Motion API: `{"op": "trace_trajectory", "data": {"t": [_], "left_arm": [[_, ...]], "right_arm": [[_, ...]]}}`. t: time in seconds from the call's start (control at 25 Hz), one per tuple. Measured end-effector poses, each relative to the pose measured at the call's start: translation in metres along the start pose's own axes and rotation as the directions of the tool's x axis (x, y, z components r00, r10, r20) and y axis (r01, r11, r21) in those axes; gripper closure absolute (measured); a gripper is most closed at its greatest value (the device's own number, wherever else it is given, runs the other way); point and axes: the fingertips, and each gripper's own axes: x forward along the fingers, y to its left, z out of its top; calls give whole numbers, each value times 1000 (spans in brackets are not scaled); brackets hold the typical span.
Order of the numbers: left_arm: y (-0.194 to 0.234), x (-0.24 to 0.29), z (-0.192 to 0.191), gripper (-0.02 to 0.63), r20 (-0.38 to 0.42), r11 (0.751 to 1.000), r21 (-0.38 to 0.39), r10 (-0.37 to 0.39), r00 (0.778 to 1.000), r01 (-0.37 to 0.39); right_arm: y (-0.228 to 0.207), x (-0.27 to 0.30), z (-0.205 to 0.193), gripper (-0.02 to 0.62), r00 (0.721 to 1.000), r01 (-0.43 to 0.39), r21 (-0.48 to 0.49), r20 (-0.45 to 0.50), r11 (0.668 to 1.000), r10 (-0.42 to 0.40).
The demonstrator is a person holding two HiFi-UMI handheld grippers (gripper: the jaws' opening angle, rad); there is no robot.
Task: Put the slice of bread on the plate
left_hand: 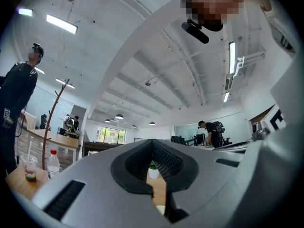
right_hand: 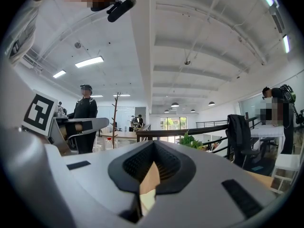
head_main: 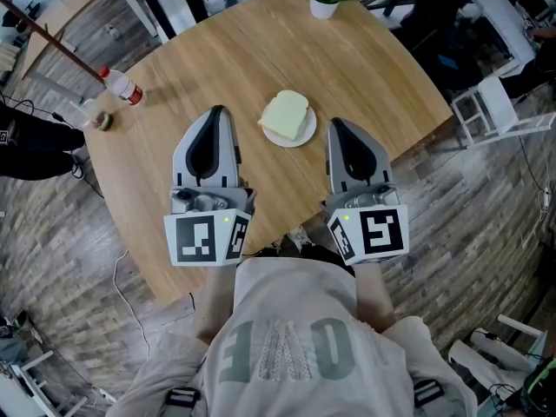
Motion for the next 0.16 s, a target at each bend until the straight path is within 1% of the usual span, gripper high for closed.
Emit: {"op": "trace_trajectory", "data": {"t": [0.16], "left_arm": [[-2,1,-4,598,-13,1000,0,-3,1000,3]], "right_arm": [[2,1,-2,578,1000,-7,-2,-4,1000,7]]}}
